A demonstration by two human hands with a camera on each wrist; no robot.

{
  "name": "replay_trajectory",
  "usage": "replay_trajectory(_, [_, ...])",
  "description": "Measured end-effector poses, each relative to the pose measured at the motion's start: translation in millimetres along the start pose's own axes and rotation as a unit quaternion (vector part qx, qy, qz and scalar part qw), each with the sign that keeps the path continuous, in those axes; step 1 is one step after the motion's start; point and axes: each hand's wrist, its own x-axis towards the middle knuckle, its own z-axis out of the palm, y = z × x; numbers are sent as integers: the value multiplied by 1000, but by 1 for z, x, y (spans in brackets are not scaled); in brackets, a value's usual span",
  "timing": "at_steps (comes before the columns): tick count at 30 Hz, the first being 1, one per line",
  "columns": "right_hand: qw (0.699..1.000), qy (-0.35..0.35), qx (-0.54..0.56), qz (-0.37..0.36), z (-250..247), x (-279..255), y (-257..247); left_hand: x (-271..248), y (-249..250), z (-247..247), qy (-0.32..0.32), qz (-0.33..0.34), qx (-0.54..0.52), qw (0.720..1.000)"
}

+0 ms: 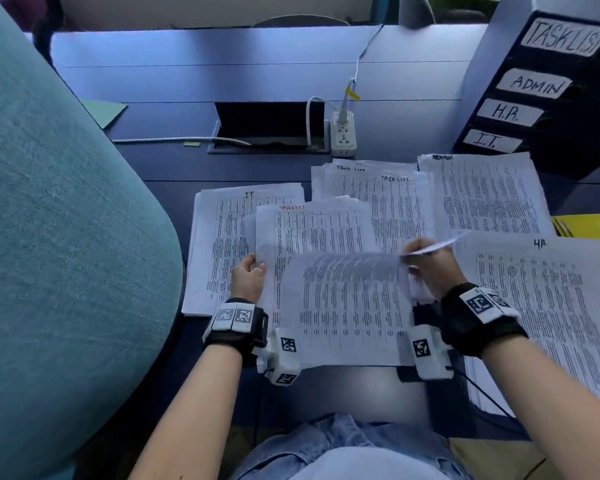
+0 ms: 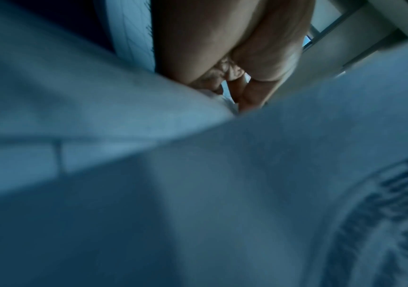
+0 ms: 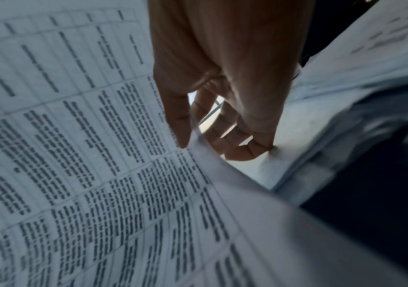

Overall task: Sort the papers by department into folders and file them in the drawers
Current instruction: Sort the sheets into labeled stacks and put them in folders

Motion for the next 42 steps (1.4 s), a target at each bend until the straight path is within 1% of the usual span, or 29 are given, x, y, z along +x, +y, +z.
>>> replay_trajectory(3, [999, -30, 17, -9, 16, 0, 1, 1, 1, -3, -31, -35, -47, 998])
replay_trajectory(6, [999, -15, 30, -19, 27, 0, 4, 2, -2, -6, -46, -60, -91, 993])
replay_trajectory(9, [1000, 5, 17, -16, 33, -3, 6, 2, -4, -7, -52, -60, -119, 990])
replay_trajectory(12, [1000, 7, 22, -18, 33, -3, 9, -2, -4, -9, -90, -44, -125, 987])
replay_trajectory(13, [1000, -6, 24, -11, 32, -4, 8, -3, -3, -9, -98, -41, -124, 987])
replay_trajectory(15, [998, -52, 26, 3, 30, -6, 9, -4, -1, -9, -94, -45, -125, 987])
replay_trajectory(17, [997, -77, -4, -10, 29, -8, 10, -4, 0, -8, -76, -48, -122, 988])
replay_trajectory(18, [997, -63, -30, -26, 28, -6, 11, -4, 0, -8, -67, -48, -115, 990])
replay_trajectory(20, [997, 3, -67, -46, 24, 1, 11, -5, -1, -7, -40, -69, -100, 992])
replay_trajectory(22, [995, 60, -59, -44, 18, 12, 6, -7, -1, -6, -45, -74, -78, 993])
replay_trajectory(23, [994, 82, -63, -46, 15, 18, 0, -9, 3, -5, -53, -66, -44, 995])
replay_trajectory(25, [990, 105, -80, -54, 6, 33, -9, -8, 13, -5, -45, -37, 20, 998])
replay_trajectory(28, [982, 128, -130, -41, -8, 51, -21, -5, 45, -11, -7, 26, 23, 999])
replay_trajectory(31, [973, 144, -180, -33, -18, 59, -25, -8, 85, -20, 27, 115, 0, 993])
replay_trajectory(34, [966, 153, -205, -32, -27, 64, -25, -6, 112, -30, 53, 168, -57, 983])
replay_trajectory(36, [963, 157, -219, -25, -31, 65, -23, -1, 122, -35, 71, 189, -97, 975])
replay_trajectory(38, [956, 162, -243, -16, -32, 63, -23, 3, 126, -39, 77, 195, -141, 967])
replay_trajectory(42, [950, 162, -267, 1, -31, 62, -28, 3, 124, -41, 36, 188, -193, 962])
